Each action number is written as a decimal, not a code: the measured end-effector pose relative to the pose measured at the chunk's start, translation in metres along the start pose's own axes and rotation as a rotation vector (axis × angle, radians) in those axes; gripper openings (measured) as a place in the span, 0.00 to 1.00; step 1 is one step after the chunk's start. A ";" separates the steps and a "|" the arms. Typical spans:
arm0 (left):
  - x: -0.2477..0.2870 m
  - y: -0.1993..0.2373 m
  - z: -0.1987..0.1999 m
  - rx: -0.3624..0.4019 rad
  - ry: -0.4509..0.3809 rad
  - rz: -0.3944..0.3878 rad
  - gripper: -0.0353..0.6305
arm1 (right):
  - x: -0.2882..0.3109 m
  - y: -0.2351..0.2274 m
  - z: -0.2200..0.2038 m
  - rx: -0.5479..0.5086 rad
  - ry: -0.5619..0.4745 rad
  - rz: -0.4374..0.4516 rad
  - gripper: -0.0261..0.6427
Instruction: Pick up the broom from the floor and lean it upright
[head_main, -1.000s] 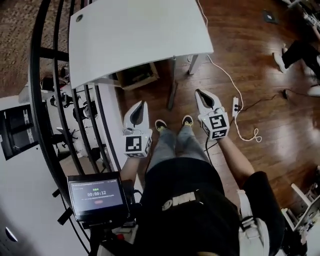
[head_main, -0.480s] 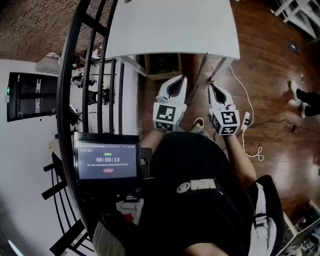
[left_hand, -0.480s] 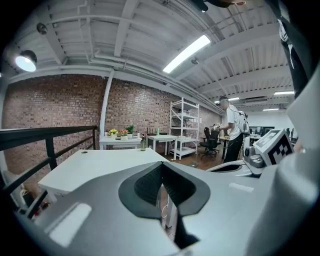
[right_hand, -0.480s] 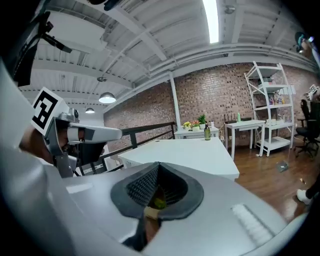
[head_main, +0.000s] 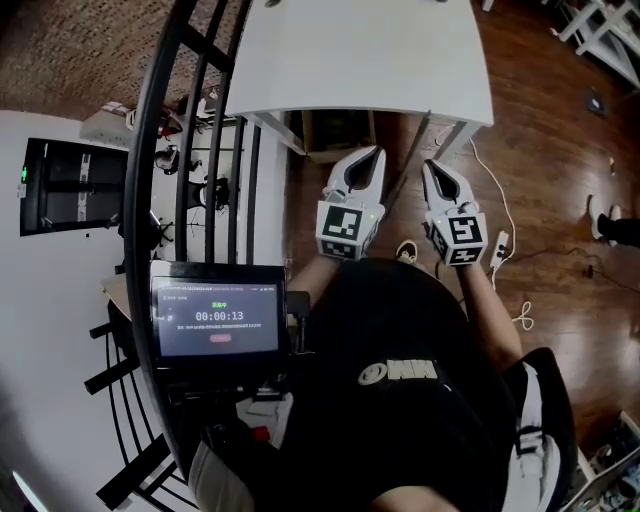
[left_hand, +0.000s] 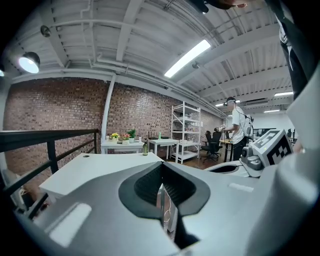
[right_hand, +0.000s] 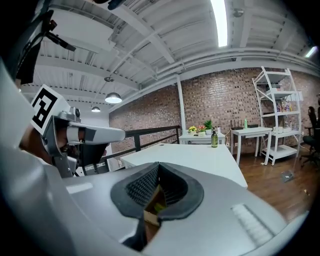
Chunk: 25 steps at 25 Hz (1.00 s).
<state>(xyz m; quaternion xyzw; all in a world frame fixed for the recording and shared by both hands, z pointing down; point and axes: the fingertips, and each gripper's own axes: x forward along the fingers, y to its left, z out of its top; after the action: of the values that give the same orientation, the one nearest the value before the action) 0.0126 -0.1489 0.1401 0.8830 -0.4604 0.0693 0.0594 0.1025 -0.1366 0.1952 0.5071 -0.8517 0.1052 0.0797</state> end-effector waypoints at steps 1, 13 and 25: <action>0.000 -0.001 0.000 -0.002 -0.002 -0.002 0.08 | 0.000 0.000 0.000 -0.002 0.001 -0.001 0.05; 0.002 -0.004 0.004 0.036 -0.008 -0.020 0.08 | 0.001 0.002 0.005 -0.032 0.000 -0.020 0.05; 0.009 -0.008 0.009 0.046 -0.011 -0.027 0.08 | -0.001 -0.007 0.009 -0.072 0.001 -0.055 0.05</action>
<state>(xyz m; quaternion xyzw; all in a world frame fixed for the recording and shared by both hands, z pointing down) 0.0250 -0.1530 0.1322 0.8907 -0.4470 0.0741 0.0377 0.1094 -0.1414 0.1868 0.5268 -0.8408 0.0725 0.1015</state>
